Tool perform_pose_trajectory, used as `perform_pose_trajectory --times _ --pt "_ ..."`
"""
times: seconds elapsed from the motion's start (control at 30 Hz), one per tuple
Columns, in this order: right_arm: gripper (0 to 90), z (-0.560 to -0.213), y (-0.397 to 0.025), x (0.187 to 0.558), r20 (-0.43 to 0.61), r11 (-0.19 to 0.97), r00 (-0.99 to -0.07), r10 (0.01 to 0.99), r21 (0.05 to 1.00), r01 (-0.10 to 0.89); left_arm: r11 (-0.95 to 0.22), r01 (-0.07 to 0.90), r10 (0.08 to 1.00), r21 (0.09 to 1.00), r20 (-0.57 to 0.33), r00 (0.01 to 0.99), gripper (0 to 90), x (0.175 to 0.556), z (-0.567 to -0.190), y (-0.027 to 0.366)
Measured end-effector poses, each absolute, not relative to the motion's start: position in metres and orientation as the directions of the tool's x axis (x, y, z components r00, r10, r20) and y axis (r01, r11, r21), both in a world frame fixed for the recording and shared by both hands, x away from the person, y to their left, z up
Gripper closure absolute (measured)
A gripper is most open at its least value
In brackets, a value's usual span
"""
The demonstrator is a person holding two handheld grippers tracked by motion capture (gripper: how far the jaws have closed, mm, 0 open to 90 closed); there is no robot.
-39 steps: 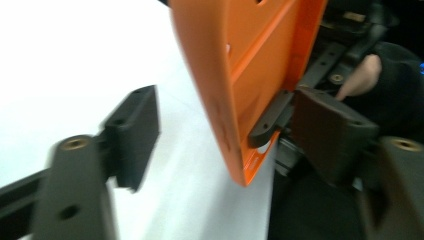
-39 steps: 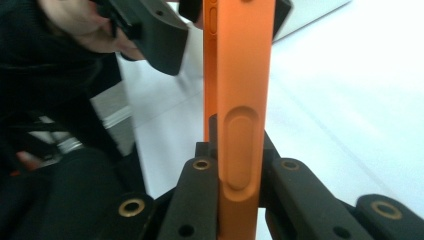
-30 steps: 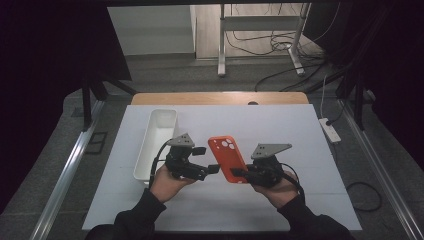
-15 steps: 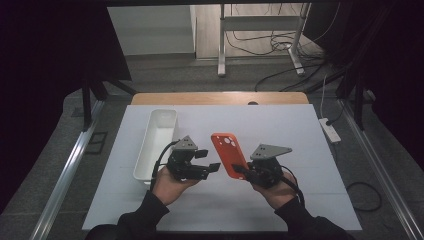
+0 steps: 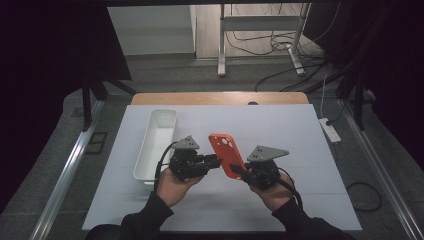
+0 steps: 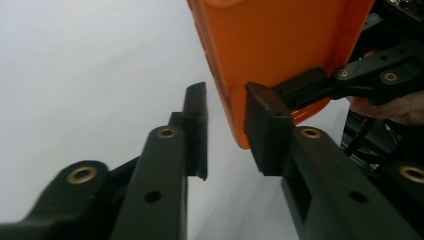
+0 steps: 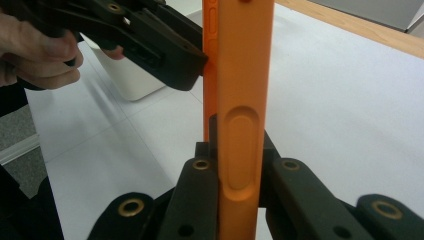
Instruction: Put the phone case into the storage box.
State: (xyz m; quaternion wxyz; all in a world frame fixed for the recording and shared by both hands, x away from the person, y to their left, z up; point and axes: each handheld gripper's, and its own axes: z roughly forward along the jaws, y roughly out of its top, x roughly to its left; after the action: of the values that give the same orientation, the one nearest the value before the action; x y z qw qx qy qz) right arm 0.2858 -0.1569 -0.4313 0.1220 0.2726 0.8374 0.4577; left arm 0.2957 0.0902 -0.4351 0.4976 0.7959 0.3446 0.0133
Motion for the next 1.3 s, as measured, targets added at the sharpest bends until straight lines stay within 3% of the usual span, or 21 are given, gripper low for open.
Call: perform_pose_trajectory --times 0.17,0.5,0.63,0.93,1.3 --pt "85.5 -0.431 -0.156 0.285 0.043 0.428 -0.821 0.57 0.837 0.341 -0.238 0.558 0.554 0.795 -0.361 0.75 81.5 0.297 -0.436 0.091" --pt "83.7 -0.434 -0.153 0.285 0.031 0.446 -0.823 0.567 0.829 0.338 -0.173 0.618 0.588 0.767 -0.422 0.69 87.2 0.296 -0.434 0.09" --pt "76.7 -0.437 -0.147 0.284 0.033 0.461 -0.832 0.554 0.82 0.34 -0.171 0.626 0.635 0.761 -0.4 0.661 89.0 0.294 -0.433 0.086" --pt "51.2 -0.44 -0.142 0.285 0.043 0.452 -0.818 0.573 0.817 0.359 -0.165 0.63 0.69 0.759 -0.368 0.624 89.3 0.29 -0.433 0.078" --pt "35.9 -0.439 -0.14 0.283 0.039 0.443 -0.823 0.567 0.828 0.344 -0.176 0.626 0.729 0.76 -0.326 0.601 89.3 0.291 -0.436 0.078"
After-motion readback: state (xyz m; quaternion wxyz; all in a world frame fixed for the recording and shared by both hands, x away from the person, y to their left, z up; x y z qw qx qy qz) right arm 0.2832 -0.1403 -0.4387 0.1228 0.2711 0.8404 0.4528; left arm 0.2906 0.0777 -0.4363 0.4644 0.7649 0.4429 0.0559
